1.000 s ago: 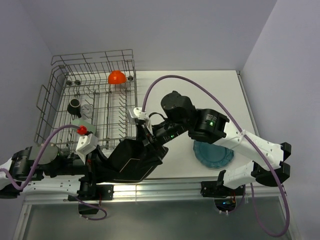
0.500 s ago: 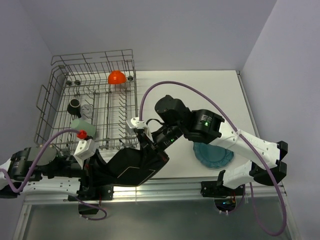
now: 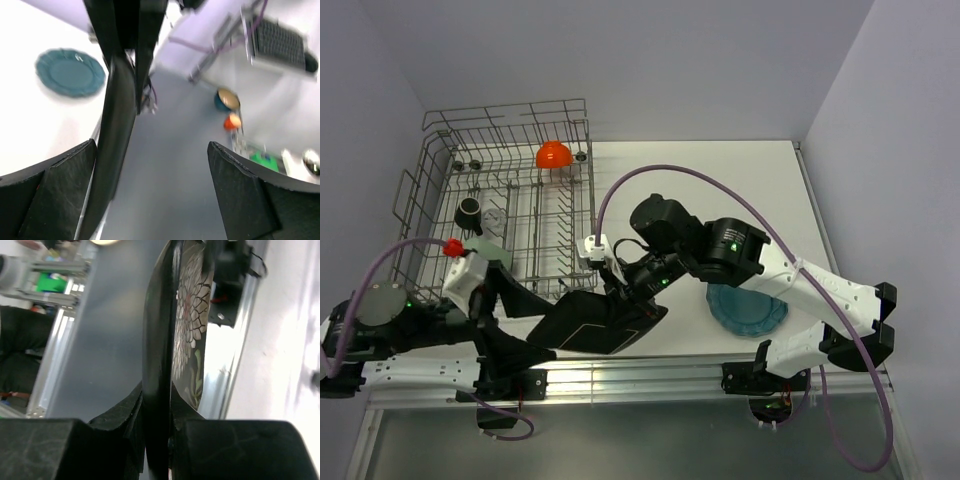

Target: Load the mixed dishes into the dish rack

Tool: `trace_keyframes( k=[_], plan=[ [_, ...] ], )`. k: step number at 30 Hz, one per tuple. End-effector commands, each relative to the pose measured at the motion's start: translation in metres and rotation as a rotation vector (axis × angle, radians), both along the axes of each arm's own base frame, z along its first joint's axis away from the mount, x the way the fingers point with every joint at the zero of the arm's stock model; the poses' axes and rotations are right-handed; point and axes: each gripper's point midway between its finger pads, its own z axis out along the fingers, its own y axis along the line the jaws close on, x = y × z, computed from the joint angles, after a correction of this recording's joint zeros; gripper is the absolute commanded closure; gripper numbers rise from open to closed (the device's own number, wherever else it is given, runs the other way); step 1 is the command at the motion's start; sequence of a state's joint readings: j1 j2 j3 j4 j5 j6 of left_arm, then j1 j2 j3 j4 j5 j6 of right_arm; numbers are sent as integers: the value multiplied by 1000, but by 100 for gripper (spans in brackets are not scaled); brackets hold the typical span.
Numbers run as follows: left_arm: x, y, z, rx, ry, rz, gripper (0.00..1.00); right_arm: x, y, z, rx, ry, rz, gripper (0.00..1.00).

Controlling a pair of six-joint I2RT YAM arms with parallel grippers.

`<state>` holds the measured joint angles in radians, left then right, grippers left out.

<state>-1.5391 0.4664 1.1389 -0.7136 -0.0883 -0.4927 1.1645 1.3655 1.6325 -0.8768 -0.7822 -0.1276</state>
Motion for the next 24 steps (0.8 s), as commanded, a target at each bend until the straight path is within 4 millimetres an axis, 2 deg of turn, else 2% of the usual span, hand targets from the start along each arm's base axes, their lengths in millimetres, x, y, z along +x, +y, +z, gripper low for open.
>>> trace_keyframes(
  k=[1, 5, 7, 8, 10, 12, 13, 14, 16, 17, 18, 19, 20, 21, 22, 23, 24],
  plan=[
    [20, 18, 33, -111, 26, 123, 1, 11, 0, 32, 125, -117, -41, 100],
    [54, 37, 34, -79, 68, 331, 1, 30, -4, 35, 131, -198, -125, 100],
    [67, 39, 30, -44, 69, 416, 1, 46, -5, 41, 131, -251, -192, 100],
    [80, 47, 30, -27, 66, 499, 1, 56, -3, 48, 146, -279, -225, 100],
    [95, 48, 25, 18, 60, 598, 1, 72, -1, 57, 159, -329, -282, 100],
    [111, 60, 28, 23, 58, 721, 1, 85, 7, 75, 195, -379, -310, 100],
    [116, 63, 31, 21, 59, 757, 1, 97, 15, 74, 181, -406, -337, 100],
    [120, 67, 32, 16, 66, 789, 1, 102, 16, 92, 220, -443, -350, 100],
    [127, 74, 34, -7, 68, 843, 1, 119, 28, 95, 218, -477, -368, 100],
    [127, 74, 34, -7, 52, 840, 1, 124, 30, 112, 262, -521, -374, 100],
    [127, 73, 40, -38, 56, 834, 1, 128, 34, 116, 273, -545, -371, 100],
    [127, 73, 36, -43, 54, 832, 1, 134, 42, 114, 274, -560, -363, 100],
    [127, 73, 35, -44, 50, 835, 1, 140, 46, 130, 323, -591, -373, 100],
    [127, 75, 34, -47, 52, 838, 1, 145, 50, 135, 336, -605, -377, 100],
    [129, 76, 31, -39, 51, 854, 1, 157, 59, 130, 329, -613, -385, 100],
    [130, 76, 28, -34, 57, 862, 1, 163, 61, 143, 367, -638, -398, 100],
    [131, 77, 25, -23, 56, 872, 1, 173, 65, 143, 368, -650, -417, 100]
  ],
)
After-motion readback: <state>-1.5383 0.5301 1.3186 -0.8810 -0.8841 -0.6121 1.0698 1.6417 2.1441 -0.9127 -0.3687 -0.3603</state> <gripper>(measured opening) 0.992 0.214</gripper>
